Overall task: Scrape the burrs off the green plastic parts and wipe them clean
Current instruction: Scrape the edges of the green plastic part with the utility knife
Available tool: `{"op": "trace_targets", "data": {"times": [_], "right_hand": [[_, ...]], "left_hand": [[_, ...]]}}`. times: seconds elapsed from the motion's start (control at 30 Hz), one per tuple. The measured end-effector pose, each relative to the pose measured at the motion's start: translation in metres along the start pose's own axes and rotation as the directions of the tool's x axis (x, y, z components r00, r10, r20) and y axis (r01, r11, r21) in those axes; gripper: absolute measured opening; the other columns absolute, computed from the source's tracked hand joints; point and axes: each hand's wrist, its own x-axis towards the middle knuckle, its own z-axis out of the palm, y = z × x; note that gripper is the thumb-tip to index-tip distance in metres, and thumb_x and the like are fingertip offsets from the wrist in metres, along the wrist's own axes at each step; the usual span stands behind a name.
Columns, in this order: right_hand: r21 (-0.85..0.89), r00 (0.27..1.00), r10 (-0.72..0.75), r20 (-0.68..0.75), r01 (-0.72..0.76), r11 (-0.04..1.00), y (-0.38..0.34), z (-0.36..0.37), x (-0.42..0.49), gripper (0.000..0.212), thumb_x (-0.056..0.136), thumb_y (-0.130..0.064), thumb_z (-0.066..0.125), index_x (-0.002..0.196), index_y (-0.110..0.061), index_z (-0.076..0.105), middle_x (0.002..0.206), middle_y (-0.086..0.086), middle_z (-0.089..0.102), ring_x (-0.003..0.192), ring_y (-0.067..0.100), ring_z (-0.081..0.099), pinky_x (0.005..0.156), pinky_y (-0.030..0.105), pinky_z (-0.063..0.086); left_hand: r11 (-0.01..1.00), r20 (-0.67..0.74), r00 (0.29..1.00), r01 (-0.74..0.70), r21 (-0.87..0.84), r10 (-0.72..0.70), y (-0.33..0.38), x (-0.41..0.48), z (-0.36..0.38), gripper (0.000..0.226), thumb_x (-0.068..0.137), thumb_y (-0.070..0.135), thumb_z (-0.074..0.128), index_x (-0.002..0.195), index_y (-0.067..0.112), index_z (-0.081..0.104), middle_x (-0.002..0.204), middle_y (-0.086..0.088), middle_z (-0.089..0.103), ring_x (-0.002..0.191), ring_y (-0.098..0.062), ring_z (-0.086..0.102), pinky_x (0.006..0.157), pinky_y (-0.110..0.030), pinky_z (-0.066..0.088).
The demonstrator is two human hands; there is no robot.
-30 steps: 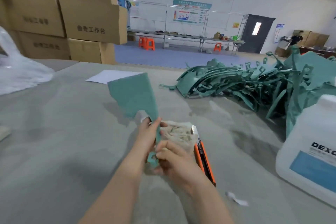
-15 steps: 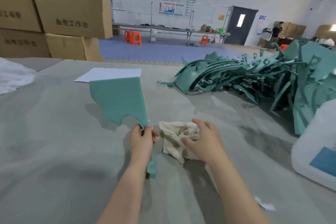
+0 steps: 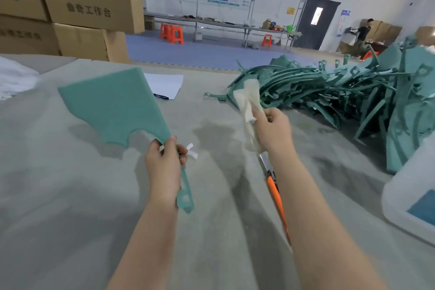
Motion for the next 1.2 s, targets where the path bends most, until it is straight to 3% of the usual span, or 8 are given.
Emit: {"op": "trace_targets", "data": {"times": [0.23, 0.3, 0.5, 0.63, 0.83, 1.03, 1.13, 1.2], "right_hand": [[-0.098, 0.974, 0.066, 0.217, -0.046, 0.994, 0.016, 0.055, 0.006, 0.032, 0.093, -0.024, 0.061, 0.121, -0.01, 0.058, 0.11, 0.005, 0.063, 0.093, 0.024, 0.059, 0.075, 0.028, 0.045], [-0.009, 0.935, 0.143, 0.324, -0.148, 0.989, 0.019, 0.062, 0.004, 0.042, 0.094, -0.023, 0.06, 0.133, -0.01, 0.051, 0.104, 0.008, 0.062, 0.075, 0.022, 0.059, 0.057, 0.028, 0.05], [0.109, 0.955, 0.142, 0.262, -0.175, 0.979, 0.027, 0.055, 0.001, 0.01, 0.094, -0.014, 0.056, 0.084, -0.018, 0.056, 0.073, 0.003, 0.056, 0.056, 0.017, 0.047, 0.046, 0.024, 0.038], [0.158, 0.973, 0.166, 0.159, -0.191, 0.969, 0.028, 0.049, 0.002, 0.011, 0.096, -0.014, 0.056, 0.086, -0.014, 0.061, 0.081, -0.002, 0.059, 0.077, 0.015, 0.052, 0.075, 0.027, 0.04], [0.162, 0.966, 0.251, 0.061, -0.258, 0.953, 0.021, 0.038, 0.003, 0.009, 0.094, -0.012, 0.047, 0.089, -0.02, 0.047, 0.08, -0.003, 0.053, 0.068, 0.012, 0.048, 0.056, 0.027, 0.034], [0.308, 0.908, 0.35, 0.229, -0.409, 0.859, -0.003, 0.049, -0.002, 0.009, 0.094, -0.005, 0.054, 0.086, -0.01, 0.051, 0.07, 0.008, 0.052, 0.058, 0.018, 0.047, 0.059, 0.03, 0.043], [0.383, 0.832, 0.341, 0.437, -0.515, 0.767, -0.004, 0.05, -0.011, 0.012, 0.096, -0.009, 0.056, 0.107, -0.006, 0.054, 0.084, 0.005, 0.052, 0.071, 0.015, 0.055, 0.091, 0.039, 0.051], [0.202, 0.865, 0.3, 0.403, -0.403, 0.893, 0.007, 0.04, -0.013, 0.028, 0.095, -0.014, 0.056, 0.123, -0.011, 0.049, 0.102, 0.007, 0.057, 0.085, 0.019, 0.06, 0.103, 0.046, 0.046]], "left_hand": [[0.981, 0.202, 0.974, 0.069, 0.179, -0.105, 0.004, 0.004, -0.002, 0.024, 0.094, 0.003, 0.046, 0.071, 0.011, 0.045, 0.052, -0.003, 0.049, 0.032, -0.007, 0.034, 0.035, -0.015, 0.029], [0.983, 0.225, 0.969, 0.061, 0.175, -0.1, 0.004, 0.002, 0.001, 0.024, 0.094, 0.001, 0.046, 0.073, 0.011, 0.044, 0.052, -0.004, 0.049, 0.032, -0.007, 0.034, 0.035, -0.015, 0.029], [0.984, 0.158, 0.975, 0.14, 0.109, -0.157, 0.0, -0.001, 0.009, 0.015, 0.093, 0.005, 0.044, 0.085, 0.009, 0.056, 0.07, -0.004, 0.061, 0.036, -0.009, 0.036, 0.037, -0.016, 0.029], [0.983, 0.133, 0.987, 0.072, 0.169, -0.095, -0.006, -0.003, 0.007, 0.033, 0.1, 0.027, 0.042, 0.081, 0.005, 0.059, 0.061, -0.003, 0.058, 0.036, -0.008, 0.039, 0.037, -0.015, 0.033], [0.979, 0.041, 0.999, -0.036, 0.199, 0.028, -0.014, -0.002, 0.006, 0.03, 0.1, 0.017, 0.043, 0.083, 0.002, 0.063, 0.073, 0.003, 0.066, 0.047, 0.002, 0.052, 0.048, -0.01, 0.043], [0.964, 0.039, 0.995, -0.1, 0.245, 0.094, -0.016, -0.003, 0.007, 0.023, 0.1, 0.012, 0.043, 0.094, 0.0, 0.062, 0.091, -0.006, 0.073, 0.061, -0.004, 0.057, 0.052, -0.009, 0.042], [0.962, 0.07, 0.995, -0.087, 0.259, 0.072, -0.014, -0.006, 0.006, 0.01, 0.096, 0.014, 0.049, 0.103, 0.008, 0.053, 0.087, -0.006, 0.075, 0.057, 0.001, 0.061, 0.052, -0.012, 0.042], [0.967, 0.091, 0.995, -0.06, 0.247, 0.038, -0.013, -0.007, 0.005, 0.013, 0.094, 0.012, 0.051, 0.105, 0.009, 0.056, 0.079, 0.001, 0.074, 0.049, 0.006, 0.057, 0.047, -0.01, 0.04]]}}
